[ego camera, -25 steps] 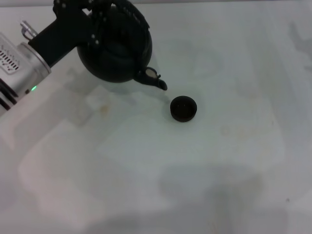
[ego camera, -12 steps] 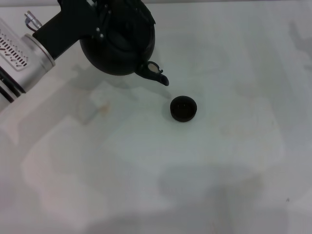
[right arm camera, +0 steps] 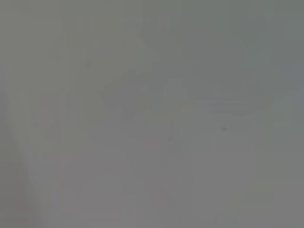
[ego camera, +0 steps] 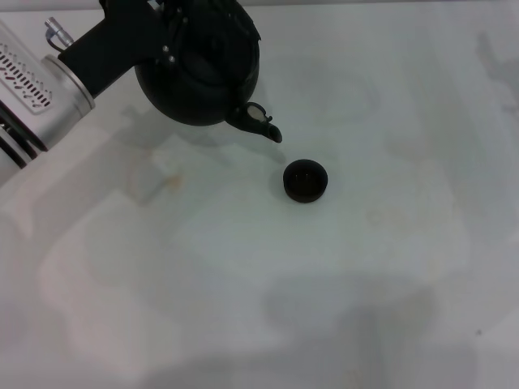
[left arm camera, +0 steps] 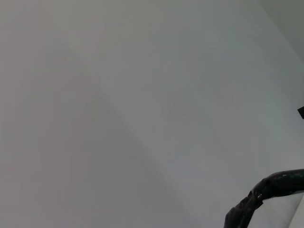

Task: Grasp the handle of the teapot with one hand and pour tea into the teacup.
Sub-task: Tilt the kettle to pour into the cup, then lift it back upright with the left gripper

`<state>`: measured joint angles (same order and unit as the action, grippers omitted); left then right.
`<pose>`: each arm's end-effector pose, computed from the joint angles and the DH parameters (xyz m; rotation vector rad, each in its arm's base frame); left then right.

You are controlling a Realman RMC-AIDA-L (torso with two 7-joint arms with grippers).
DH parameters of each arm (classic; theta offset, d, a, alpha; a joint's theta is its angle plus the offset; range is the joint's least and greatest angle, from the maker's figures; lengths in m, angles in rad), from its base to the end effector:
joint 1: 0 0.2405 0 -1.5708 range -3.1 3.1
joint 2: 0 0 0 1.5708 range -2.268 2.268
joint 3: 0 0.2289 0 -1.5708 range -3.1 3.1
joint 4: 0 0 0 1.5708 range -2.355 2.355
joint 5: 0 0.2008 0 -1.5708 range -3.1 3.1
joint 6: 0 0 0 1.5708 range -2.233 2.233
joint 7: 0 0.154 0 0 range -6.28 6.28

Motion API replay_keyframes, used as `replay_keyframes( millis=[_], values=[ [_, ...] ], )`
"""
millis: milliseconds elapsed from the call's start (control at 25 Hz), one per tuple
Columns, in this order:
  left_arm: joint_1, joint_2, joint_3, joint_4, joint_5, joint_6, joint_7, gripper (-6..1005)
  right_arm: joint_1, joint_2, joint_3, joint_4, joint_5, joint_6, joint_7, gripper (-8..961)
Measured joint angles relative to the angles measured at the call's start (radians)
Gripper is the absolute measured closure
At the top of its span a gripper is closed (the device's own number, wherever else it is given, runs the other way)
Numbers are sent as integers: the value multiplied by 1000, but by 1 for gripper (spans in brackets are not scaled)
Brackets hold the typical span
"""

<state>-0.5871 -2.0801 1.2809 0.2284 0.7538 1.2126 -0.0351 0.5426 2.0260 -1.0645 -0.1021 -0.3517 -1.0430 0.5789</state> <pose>-0.2090 0.3573 -0.0231 -2.0649 0.2796 -0.6089 0.3116 0.3697 0.0542 -1.4998 0.7631 0.8450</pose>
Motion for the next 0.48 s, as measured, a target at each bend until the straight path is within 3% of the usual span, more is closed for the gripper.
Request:
replay_keyframes(
  millis=[480],
  values=[
    [-41,-2,45,-9,0,-71,-4,897,-17,2,2,17,40,-26,2,128]
  ],
)
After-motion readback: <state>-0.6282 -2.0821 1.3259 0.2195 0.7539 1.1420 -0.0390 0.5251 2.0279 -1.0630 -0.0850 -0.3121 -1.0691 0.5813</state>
